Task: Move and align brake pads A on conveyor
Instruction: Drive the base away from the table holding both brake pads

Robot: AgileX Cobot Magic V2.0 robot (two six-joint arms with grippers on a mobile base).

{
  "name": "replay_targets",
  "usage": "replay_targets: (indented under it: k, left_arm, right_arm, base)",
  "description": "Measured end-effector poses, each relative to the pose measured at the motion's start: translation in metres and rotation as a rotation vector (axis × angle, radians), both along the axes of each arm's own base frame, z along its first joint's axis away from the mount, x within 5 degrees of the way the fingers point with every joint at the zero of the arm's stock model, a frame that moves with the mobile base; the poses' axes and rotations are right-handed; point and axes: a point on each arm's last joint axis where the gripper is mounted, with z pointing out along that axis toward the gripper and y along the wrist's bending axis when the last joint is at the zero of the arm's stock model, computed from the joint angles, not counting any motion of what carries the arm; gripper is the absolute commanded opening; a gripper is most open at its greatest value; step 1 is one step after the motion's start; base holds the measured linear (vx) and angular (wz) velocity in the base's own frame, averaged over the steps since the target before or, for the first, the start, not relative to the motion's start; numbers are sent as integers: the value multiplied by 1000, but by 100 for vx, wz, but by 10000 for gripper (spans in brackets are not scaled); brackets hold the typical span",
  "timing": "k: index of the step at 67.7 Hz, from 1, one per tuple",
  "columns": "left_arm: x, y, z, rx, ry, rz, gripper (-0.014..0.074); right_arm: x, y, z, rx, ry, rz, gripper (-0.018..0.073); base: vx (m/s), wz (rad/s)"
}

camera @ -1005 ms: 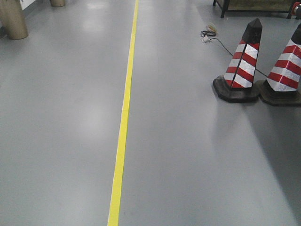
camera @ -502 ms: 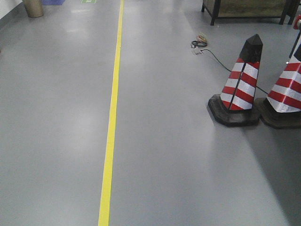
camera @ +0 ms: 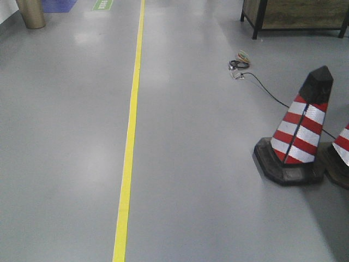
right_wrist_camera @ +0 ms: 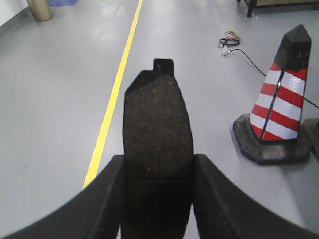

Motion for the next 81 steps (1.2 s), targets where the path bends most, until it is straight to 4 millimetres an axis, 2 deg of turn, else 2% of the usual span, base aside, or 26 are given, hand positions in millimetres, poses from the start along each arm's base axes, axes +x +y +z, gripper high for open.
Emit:
replay_targets:
  k: [58,81]
  left_arm:
    - [0,0,0,0,0,0,-6]
    - [0,0,0,0,0,0,-6]
  right_arm:
    - [0,0,0,0,0,0,-7]
    - [0,0,0,0,0,0,-7]
  base:
    - [54,0]
    - [36,-35]
